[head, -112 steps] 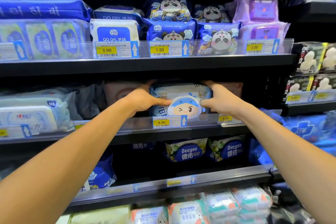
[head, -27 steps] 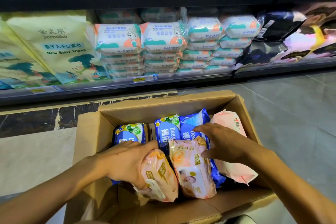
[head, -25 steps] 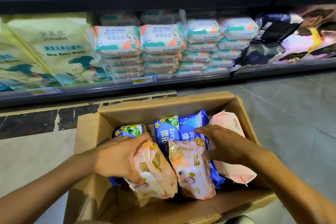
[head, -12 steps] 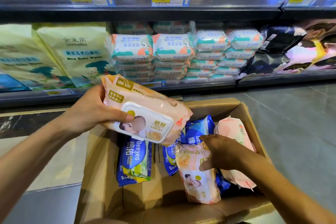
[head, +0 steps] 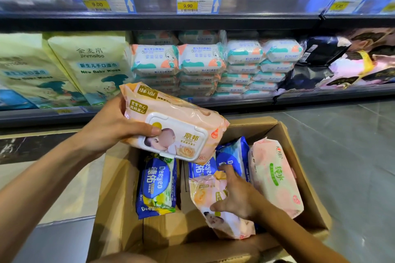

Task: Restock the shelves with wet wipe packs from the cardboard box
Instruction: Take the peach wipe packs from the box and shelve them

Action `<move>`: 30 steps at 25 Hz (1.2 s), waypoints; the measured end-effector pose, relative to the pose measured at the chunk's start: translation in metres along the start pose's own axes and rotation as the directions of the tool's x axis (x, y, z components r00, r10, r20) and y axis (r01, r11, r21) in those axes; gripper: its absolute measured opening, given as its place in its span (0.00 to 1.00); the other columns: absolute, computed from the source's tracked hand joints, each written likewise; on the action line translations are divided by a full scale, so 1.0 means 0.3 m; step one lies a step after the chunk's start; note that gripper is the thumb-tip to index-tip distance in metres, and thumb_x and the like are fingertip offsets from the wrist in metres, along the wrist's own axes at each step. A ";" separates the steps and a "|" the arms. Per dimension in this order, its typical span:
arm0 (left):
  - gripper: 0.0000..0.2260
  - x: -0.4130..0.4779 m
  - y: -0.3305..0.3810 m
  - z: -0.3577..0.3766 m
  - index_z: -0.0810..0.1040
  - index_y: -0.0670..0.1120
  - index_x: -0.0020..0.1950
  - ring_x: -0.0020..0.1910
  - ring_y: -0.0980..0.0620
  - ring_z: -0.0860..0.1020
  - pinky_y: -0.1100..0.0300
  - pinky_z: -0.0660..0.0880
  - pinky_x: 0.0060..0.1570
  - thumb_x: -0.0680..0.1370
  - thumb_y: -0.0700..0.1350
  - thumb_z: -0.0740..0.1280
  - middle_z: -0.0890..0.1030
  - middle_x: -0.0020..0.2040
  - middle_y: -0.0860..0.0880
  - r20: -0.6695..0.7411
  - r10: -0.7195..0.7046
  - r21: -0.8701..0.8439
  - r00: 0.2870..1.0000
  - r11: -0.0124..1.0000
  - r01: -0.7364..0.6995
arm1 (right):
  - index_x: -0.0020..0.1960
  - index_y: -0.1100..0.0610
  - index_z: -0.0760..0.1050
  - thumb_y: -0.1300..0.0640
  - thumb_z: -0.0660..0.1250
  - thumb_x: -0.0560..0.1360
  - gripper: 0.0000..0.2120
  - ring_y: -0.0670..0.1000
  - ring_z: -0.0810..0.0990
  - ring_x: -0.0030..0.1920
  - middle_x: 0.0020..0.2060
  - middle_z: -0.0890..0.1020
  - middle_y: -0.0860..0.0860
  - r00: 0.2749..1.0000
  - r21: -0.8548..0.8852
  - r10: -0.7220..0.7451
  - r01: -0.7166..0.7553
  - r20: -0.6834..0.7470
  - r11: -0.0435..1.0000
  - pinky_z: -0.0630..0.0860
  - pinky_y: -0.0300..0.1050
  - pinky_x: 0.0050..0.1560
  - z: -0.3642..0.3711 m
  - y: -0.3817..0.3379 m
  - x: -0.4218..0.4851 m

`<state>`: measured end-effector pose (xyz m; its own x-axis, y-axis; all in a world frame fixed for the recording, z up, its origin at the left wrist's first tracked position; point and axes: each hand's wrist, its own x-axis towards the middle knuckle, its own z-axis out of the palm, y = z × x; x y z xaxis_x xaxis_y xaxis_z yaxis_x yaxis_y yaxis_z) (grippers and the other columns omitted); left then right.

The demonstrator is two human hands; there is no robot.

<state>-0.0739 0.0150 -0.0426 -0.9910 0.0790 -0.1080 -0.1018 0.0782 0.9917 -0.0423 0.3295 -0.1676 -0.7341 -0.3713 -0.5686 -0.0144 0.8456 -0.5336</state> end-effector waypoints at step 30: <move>0.43 0.011 0.589 -0.092 0.79 0.45 0.57 0.32 0.55 0.83 0.63 0.81 0.32 0.45 0.56 0.85 0.85 0.40 0.50 -0.269 0.279 -0.233 0.922 0.910 -0.344 | 0.66 0.48 0.74 0.61 0.78 0.65 0.32 0.60 0.86 0.51 0.53 0.86 0.58 0.903 0.207 -0.387 0.421 -0.185 0.883 0.84 0.56 0.48 -0.987 -0.406 -0.495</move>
<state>-0.0974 0.0015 0.1341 -0.9653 -0.1729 0.1959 0.2276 -0.1877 0.9555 -0.1325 0.3951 0.1674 -0.7828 -0.5922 -0.1914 -0.1812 0.5110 -0.8402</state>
